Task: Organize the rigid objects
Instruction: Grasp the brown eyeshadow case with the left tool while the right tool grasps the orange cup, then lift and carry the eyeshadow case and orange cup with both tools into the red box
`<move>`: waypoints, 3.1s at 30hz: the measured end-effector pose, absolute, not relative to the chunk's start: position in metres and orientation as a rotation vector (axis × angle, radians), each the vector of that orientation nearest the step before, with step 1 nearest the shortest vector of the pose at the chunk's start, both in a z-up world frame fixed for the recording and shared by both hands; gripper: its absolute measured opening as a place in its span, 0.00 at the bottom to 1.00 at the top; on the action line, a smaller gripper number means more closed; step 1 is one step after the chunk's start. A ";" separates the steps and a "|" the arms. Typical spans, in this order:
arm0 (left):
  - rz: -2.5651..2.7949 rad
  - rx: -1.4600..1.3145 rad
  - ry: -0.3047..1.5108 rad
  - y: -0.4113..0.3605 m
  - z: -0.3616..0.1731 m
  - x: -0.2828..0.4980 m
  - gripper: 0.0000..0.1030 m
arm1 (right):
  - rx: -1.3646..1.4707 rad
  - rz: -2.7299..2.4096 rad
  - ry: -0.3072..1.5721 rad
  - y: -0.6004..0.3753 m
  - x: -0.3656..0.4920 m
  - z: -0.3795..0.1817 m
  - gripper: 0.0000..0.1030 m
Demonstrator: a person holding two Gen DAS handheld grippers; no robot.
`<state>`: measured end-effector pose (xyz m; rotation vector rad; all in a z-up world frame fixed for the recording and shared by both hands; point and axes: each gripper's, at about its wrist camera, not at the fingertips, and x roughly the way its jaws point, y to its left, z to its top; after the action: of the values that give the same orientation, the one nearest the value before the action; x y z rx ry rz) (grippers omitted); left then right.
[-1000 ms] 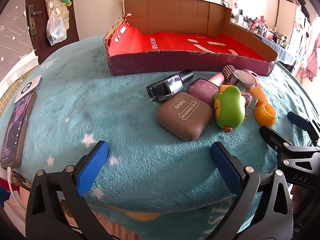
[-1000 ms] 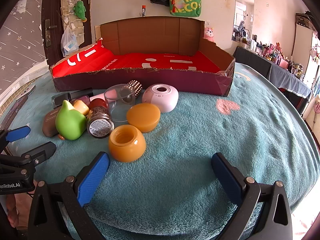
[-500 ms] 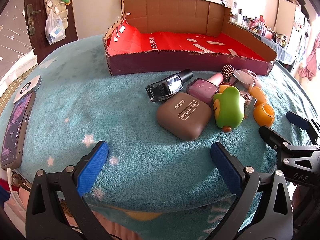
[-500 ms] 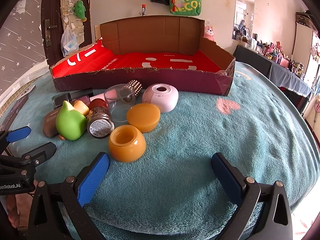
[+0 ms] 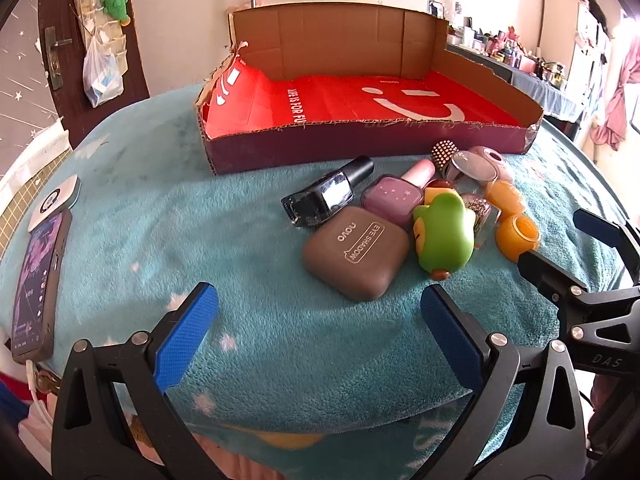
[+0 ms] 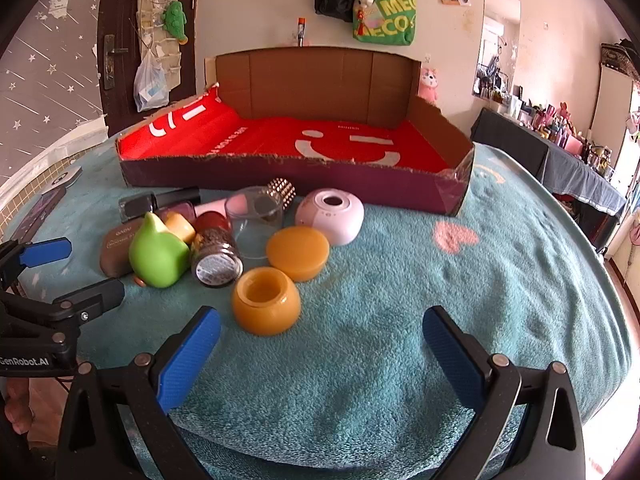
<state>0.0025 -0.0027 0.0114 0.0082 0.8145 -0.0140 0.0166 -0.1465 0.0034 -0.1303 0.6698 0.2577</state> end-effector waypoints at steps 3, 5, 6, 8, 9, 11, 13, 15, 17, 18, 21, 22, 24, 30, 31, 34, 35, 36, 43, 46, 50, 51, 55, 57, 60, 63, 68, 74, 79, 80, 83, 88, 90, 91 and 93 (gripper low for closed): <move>-0.028 -0.016 0.819 0.000 0.011 0.005 0.93 | -0.112 0.264 0.666 -0.147 0.017 0.007 1.00; -0.032 -0.015 0.828 0.000 0.009 0.007 0.84 | -0.099 0.271 0.673 -0.148 0.018 0.007 1.00; -0.033 -0.014 0.831 0.000 0.008 0.008 0.82 | -0.096 0.272 0.676 -0.148 0.018 0.007 1.00; -0.036 -0.010 0.833 -0.001 0.007 0.009 0.80 | -0.095 0.278 0.679 -0.147 0.018 0.006 0.99; -0.039 -0.008 0.831 -0.001 0.007 0.009 0.79 | -0.094 0.282 0.680 -0.147 0.018 0.006 0.98; -0.050 -0.003 0.828 -0.003 0.007 0.011 0.75 | -0.093 0.288 0.681 -0.146 0.018 0.005 0.92; -0.067 0.000 0.827 -0.006 0.007 0.014 0.74 | -0.097 0.294 0.686 -0.144 0.018 0.004 0.88; -0.072 0.001 0.825 -0.007 0.007 0.016 0.71 | -0.095 0.304 0.690 -0.142 0.018 0.002 0.85; -0.078 0.003 0.826 -0.008 0.007 0.021 0.69 | -0.095 0.317 0.695 -0.139 0.019 0.001 0.78; -0.083 0.000 0.826 -0.007 0.007 0.022 0.69 | -0.098 0.322 0.696 -0.137 0.019 0.000 0.75; -0.096 -0.003 0.824 -0.008 0.007 0.026 0.67 | -0.099 0.328 0.696 -0.133 0.021 -0.002 0.71; -0.098 0.004 0.822 -0.009 0.006 0.027 0.66 | -0.099 0.328 0.696 -0.132 0.022 -0.002 0.70; -0.101 0.007 0.820 -0.009 0.006 0.029 0.65 | -0.100 0.328 0.694 -0.131 0.024 -0.003 0.68; -0.126 0.006 0.813 -0.009 0.006 0.030 0.53 | -0.103 0.335 0.692 -0.129 0.029 -0.002 0.50; -0.125 0.016 0.811 -0.010 0.007 0.029 0.53 | -0.106 0.338 0.690 -0.129 0.029 -0.002 0.45; -0.135 0.037 0.801 -0.014 0.009 0.023 0.53 | -0.123 0.344 0.687 -0.126 0.029 -0.001 0.39; -0.138 0.038 0.799 -0.014 0.010 0.021 0.53 | -0.126 0.344 0.687 -0.126 0.029 -0.001 0.39; -0.141 0.040 0.796 -0.015 0.012 0.018 0.53 | -0.126 0.346 0.688 -0.126 0.029 0.000 0.39; -0.160 0.018 0.744 -0.011 0.033 0.007 0.53 | -0.099 0.377 0.633 -0.128 0.022 0.024 0.39; -0.159 0.014 0.716 -0.010 0.043 0.008 0.53 | -0.074 0.396 0.609 -0.130 0.023 0.038 0.39; -0.155 0.019 0.688 -0.009 0.053 0.012 0.53 | -0.050 0.409 0.598 -0.134 0.029 0.050 0.39; -0.158 0.016 0.683 -0.008 0.055 0.013 0.53 | -0.037 0.420 0.600 -0.134 0.032 0.053 0.39; -0.155 0.018 0.663 -0.008 0.063 0.019 0.53 | -0.007 0.443 0.606 -0.135 0.041 0.061 0.39; -0.152 0.022 0.659 -0.008 0.066 0.022 0.53 | -0.005 0.445 0.606 -0.135 0.043 0.064 0.39; -0.154 0.017 0.656 -0.007 0.069 0.029 0.53 | -0.006 0.448 0.607 -0.134 0.047 0.067 0.39; -0.158 0.013 0.649 -0.005 0.074 0.035 0.53 | 0.006 0.463 0.616 -0.135 0.052 0.070 0.39; -0.158 0.008 0.627 -0.001 0.086 0.049 0.53 | 0.007 0.455 0.607 -0.137 0.063 0.078 0.39; -0.148 0.026 0.597 0.000 0.101 0.074 0.53 | -0.001 0.437 0.600 -0.138 0.084 0.088 0.39; -0.137 0.004 0.606 0.004 0.104 0.103 0.53 | 0.018 0.417 0.619 -0.141 0.114 0.090 0.39; -0.132 0.002 0.612 0.005 0.101 0.109 0.53 | 0.021 0.408 0.622 -0.142 0.119 0.090 0.39; -0.107 -0.006 0.649 0.008 0.093 0.129 0.53 | 0.016 0.376 0.630 -0.143 0.135 0.090 0.39; -0.096 -0.041 0.745 0.011 0.070 0.160 0.53 | -0.002 0.337 0.682 -0.140 0.165 0.077 0.39; -0.088 -0.031 0.766 0.009 0.063 0.167 0.53 | -0.008 0.329 0.709 -0.138 0.174 0.071 0.39; -0.084 -0.025 0.780 0.008 0.059 0.171 0.53 | -0.007 0.329 0.731 -0.138 0.180 0.067 0.39; -0.084 -0.023 0.804 0.007 0.053 0.177 0.53 | -0.003 0.326 0.774 -0.136 0.188 0.059 0.39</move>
<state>0.1774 0.0073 0.0529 -0.0234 0.8041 -0.0845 0.1880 -0.1364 0.0588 -0.0033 0.7739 0.3259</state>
